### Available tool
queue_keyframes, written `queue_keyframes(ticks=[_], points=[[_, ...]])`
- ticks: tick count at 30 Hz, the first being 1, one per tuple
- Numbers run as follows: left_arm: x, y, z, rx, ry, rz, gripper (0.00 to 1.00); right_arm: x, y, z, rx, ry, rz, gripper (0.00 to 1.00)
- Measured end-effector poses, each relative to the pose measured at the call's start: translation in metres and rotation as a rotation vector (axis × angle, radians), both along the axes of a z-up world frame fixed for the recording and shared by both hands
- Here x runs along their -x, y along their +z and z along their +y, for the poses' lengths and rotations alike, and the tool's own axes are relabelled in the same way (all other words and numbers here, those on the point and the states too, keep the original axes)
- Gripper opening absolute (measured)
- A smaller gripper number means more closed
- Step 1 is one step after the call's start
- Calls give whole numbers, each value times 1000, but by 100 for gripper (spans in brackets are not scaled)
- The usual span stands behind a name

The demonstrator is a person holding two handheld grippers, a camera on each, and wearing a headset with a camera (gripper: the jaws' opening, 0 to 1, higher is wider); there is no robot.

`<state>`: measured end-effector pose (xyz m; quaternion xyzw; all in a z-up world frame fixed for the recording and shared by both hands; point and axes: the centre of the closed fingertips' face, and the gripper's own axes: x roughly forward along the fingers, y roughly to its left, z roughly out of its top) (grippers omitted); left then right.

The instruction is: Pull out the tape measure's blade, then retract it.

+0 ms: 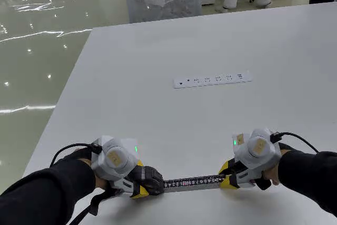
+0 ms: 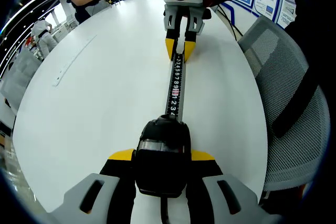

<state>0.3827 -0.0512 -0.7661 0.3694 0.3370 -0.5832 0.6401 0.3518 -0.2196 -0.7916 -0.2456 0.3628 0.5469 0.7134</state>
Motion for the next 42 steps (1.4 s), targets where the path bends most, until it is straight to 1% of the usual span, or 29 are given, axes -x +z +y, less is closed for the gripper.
queue_keyframes(ticks=[42], points=[[0,0,0,-3,1,-1,31,2,-1,-23,10,-21,6,9]])
